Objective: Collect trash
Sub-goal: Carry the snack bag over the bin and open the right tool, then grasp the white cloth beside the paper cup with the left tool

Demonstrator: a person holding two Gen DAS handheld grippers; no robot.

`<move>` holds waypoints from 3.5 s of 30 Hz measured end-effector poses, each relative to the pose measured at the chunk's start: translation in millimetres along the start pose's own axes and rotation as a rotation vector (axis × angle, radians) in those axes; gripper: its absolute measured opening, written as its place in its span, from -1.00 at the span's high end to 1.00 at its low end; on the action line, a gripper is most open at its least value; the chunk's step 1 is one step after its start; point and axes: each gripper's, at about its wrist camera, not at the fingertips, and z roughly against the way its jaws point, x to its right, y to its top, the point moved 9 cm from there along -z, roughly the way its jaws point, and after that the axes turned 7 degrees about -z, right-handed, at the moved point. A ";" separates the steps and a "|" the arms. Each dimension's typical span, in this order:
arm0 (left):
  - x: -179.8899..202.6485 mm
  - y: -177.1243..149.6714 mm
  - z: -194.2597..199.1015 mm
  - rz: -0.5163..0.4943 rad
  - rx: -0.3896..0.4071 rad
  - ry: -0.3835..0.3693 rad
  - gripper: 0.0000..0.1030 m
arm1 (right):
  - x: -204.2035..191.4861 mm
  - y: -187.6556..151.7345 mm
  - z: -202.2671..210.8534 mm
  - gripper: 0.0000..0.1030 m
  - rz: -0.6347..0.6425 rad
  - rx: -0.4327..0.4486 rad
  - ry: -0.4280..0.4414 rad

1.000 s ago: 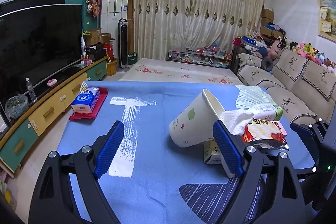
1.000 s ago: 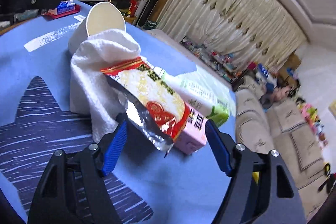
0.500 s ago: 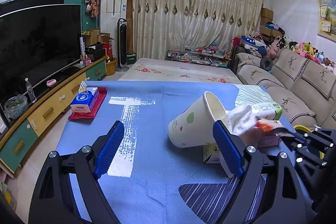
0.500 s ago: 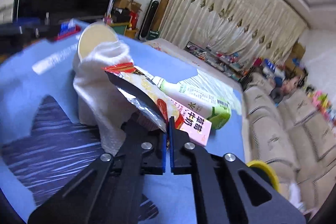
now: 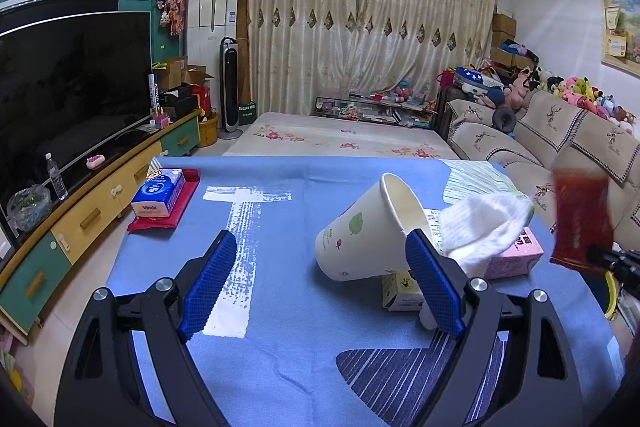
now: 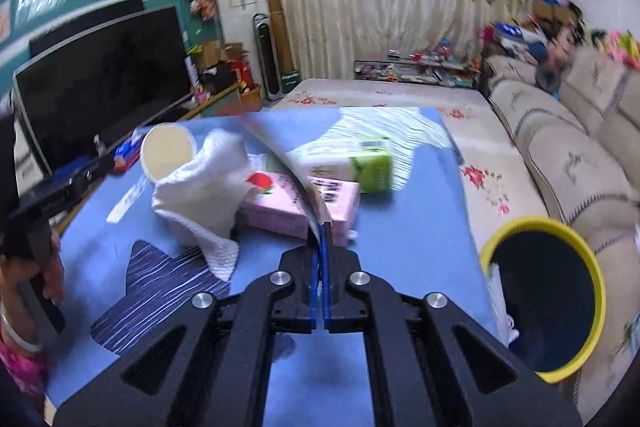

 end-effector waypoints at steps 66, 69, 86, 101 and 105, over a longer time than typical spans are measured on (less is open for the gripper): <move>90.3 -33.7 -36.0 -0.176 -0.170 -0.203 -0.64 | 192.3 -18.7 28.2 -0.33 -0.388 0.044 -0.331; 99.9 -33.9 -44.8 -0.155 -0.198 -0.240 -0.54 | 193.8 -19.9 28.5 -0.33 -0.398 0.045 -0.317; 137.9 -27.6 -66.4 -0.202 -0.223 -0.274 0.53 | 205.0 -26.1 29.1 -0.33 -0.443 0.048 -0.290; 157.1 -4.1 -5.3 -0.251 -0.117 -0.330 0.85 | 212.4 -28.2 40.5 -0.33 -0.464 0.067 -0.284; 164.9 7.9 18.0 -0.262 -0.083 -0.337 0.85 | 215.7 -27.9 50.0 -0.34 -0.472 0.085 -0.283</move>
